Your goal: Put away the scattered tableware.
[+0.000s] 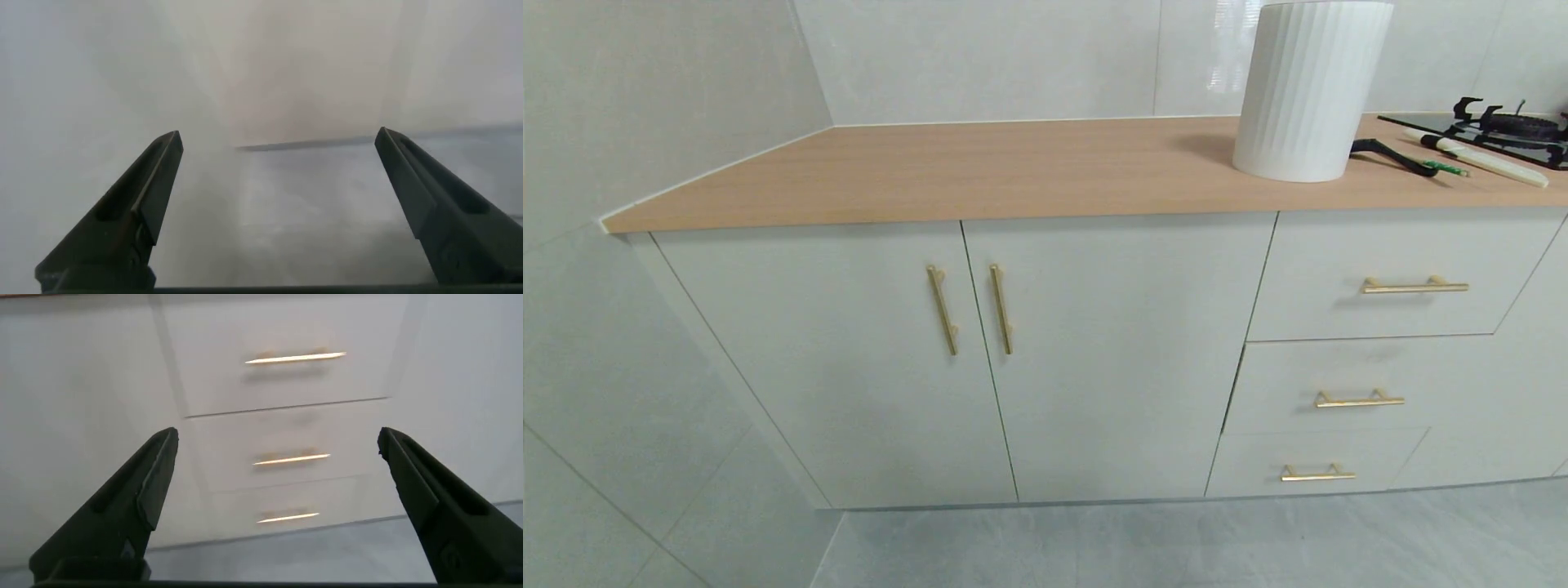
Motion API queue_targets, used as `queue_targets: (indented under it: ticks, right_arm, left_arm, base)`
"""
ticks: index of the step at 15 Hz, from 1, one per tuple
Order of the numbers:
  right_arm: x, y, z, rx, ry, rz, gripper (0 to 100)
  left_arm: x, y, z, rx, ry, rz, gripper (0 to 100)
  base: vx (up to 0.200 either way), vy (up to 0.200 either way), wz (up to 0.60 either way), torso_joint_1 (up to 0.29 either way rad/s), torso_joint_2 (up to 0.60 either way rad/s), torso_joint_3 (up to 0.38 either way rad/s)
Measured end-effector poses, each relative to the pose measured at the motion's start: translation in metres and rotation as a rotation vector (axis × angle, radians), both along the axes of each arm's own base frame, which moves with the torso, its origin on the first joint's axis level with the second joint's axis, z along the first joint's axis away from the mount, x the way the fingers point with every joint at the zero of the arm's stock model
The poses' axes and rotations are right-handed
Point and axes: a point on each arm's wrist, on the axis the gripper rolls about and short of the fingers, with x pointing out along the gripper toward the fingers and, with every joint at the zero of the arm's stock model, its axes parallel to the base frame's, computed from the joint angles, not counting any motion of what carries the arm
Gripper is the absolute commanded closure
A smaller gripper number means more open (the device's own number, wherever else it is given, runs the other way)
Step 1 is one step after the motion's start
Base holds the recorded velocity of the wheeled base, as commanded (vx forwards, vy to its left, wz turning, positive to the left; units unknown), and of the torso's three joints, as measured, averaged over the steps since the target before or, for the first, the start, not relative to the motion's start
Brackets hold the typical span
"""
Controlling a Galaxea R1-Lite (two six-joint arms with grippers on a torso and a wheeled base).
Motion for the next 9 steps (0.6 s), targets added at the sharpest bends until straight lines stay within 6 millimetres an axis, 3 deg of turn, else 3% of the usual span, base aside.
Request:
queue_targets:
  ticks: [3,5,9]
  right_arm:
    - [-0.033,-0.008,-0.029,-0.027,-0.05,-0.119,0]
    - [-0.038,-0.009,-0.051,-0.001,-0.024,-0.184,0]
    - [-0.045,-0.008,-0.069,0.017,0.012,-0.302,0]
  left_arm:
    - [-0.008,-0.003,-0.017,-0.005,-0.04,0.134,0]
    - [-0.009,-0.004,-0.027,-0.079,-0.106,0.163,0]
    - [-0.009,-0.007,-0.035,-0.112,-0.133,0.093,0]
  base:
    - [0.0,0.0,0.0,0.0,0.0,0.0]
    - [0.0,0.0,0.0,0.0,0.0,0.0]
    - [0.0,0.0,0.0,0.0,0.0,0.0]
